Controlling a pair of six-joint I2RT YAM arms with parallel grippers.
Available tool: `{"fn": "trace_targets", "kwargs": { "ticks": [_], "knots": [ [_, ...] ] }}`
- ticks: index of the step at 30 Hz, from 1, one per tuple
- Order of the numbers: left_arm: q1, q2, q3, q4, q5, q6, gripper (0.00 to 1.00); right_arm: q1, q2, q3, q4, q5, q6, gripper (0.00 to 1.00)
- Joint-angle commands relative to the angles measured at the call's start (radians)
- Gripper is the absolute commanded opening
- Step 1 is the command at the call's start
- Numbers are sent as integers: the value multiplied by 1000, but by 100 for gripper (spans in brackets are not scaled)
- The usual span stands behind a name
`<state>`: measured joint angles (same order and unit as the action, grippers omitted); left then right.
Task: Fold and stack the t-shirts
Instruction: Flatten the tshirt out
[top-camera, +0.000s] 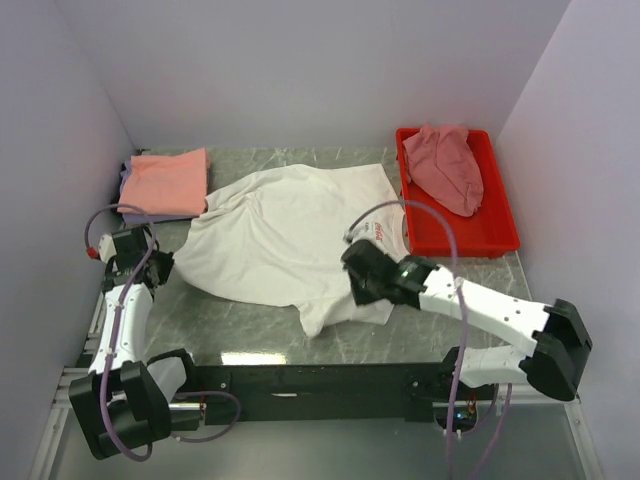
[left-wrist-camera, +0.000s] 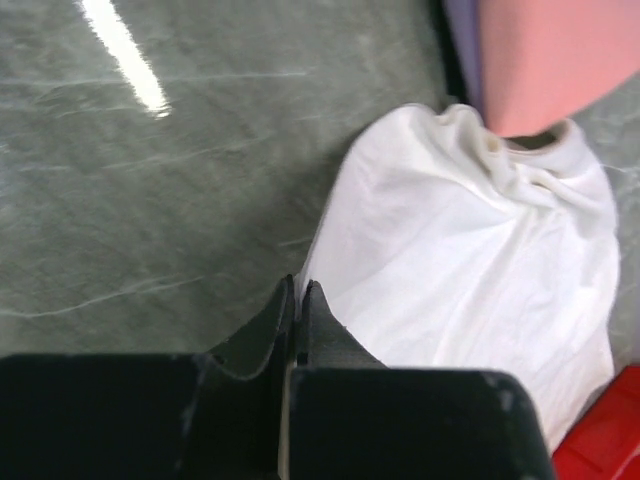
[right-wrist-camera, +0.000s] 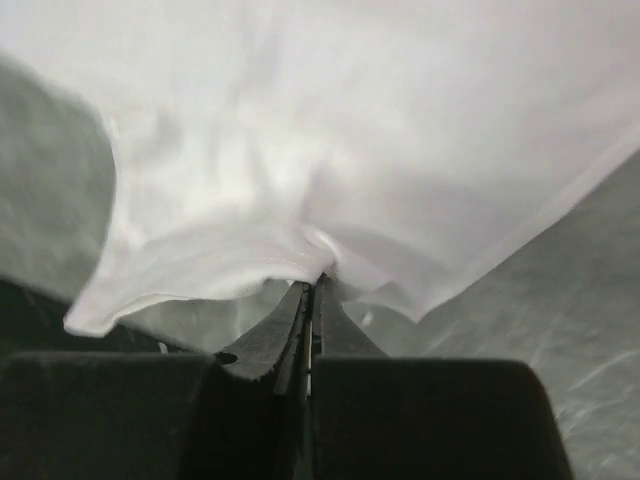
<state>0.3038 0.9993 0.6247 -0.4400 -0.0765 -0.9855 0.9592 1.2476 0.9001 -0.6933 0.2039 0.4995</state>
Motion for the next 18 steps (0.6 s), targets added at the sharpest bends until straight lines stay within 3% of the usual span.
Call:
{"fn": "trace_targets", "kwargs": {
  "ticks": [1, 9, 18],
  "knots": [
    [-32, 10, 114, 1, -19, -5, 1, -114, -50, 158, 26, 153, -73, 0],
    [-106, 142, 380, -72, -43, -24, 1, -379, -80, 439, 90, 281, -203, 0],
    [-109, 127, 722, -175, -59, -28, 1, -433, -89, 784, 100, 365, -424, 0]
  ]
}}
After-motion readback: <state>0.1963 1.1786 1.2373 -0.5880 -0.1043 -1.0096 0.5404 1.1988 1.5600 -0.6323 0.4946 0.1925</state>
